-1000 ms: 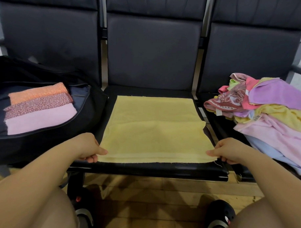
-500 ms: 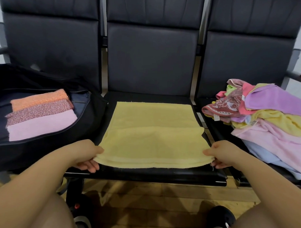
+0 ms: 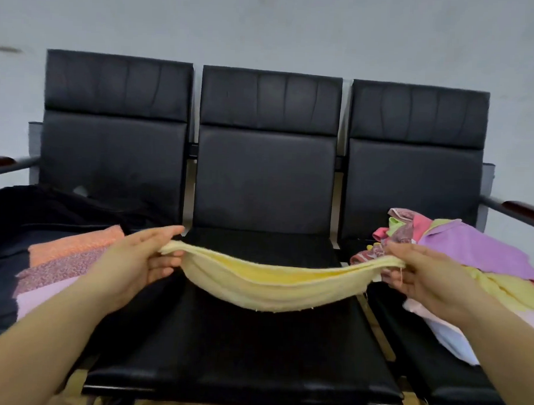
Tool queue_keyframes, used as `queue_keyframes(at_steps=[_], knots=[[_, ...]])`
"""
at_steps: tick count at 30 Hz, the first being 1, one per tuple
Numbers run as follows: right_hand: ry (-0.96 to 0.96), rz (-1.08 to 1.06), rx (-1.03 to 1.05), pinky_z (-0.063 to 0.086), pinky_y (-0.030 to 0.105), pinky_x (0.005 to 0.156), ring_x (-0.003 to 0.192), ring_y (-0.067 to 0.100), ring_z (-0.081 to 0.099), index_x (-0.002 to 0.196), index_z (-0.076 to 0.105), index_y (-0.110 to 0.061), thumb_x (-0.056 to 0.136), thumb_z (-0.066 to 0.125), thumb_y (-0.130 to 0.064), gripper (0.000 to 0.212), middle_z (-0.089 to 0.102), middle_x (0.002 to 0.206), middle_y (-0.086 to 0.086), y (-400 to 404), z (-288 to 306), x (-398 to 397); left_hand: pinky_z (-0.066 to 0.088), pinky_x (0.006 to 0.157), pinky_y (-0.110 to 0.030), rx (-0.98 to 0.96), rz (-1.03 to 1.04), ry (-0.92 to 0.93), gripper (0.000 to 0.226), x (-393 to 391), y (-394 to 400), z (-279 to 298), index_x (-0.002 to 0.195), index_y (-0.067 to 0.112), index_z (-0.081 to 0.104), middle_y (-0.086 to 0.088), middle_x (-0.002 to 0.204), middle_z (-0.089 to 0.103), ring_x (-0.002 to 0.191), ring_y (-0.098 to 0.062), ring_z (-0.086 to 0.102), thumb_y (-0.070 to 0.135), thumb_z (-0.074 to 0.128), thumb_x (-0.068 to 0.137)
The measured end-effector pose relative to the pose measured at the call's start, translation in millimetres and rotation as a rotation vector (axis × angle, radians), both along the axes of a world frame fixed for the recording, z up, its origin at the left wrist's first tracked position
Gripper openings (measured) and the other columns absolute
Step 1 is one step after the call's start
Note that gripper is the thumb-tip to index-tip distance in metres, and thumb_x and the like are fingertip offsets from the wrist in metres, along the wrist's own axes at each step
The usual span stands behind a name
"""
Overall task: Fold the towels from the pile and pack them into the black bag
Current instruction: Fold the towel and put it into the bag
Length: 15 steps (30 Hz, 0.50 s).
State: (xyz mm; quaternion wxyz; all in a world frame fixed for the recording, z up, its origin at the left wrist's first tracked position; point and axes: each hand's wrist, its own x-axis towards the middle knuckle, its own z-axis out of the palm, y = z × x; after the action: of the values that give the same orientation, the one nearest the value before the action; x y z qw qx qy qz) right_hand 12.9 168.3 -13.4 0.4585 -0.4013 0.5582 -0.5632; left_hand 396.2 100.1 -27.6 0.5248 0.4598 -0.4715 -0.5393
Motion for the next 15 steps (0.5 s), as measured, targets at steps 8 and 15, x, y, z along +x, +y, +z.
queue_keyframes(at_steps=[8,15], knots=[[-0.323,-0.006,-0.465,0.06,0.032,0.066,0.069,0.01,0.071,0.054,0.073,-0.022,0.096,0.05,-0.02,0.048,0.07,0.069,-0.002,3,116,4,0.053,0.056,-0.013,-0.372,-0.062,0.414,0.031,-6,12,120,0.067,0.027,0.078,0.006,0.075,0.073,0.068,-0.002,0.069,0.027,0.053,0.087],[-0.357,-0.074,-0.253,0.06,0.032,0.057,0.07,0.014,0.073,0.09,0.059,-0.013,0.078,0.067,-0.016,0.014,0.071,0.067,0.002,-51,32,-2,0.058,0.061,-0.022,-0.095,0.07,0.298,0.014,-20,-42,39,0.098,0.013,0.065,-0.003,0.076,0.074,0.071,-0.011,0.072,0.018,0.053,0.096]])
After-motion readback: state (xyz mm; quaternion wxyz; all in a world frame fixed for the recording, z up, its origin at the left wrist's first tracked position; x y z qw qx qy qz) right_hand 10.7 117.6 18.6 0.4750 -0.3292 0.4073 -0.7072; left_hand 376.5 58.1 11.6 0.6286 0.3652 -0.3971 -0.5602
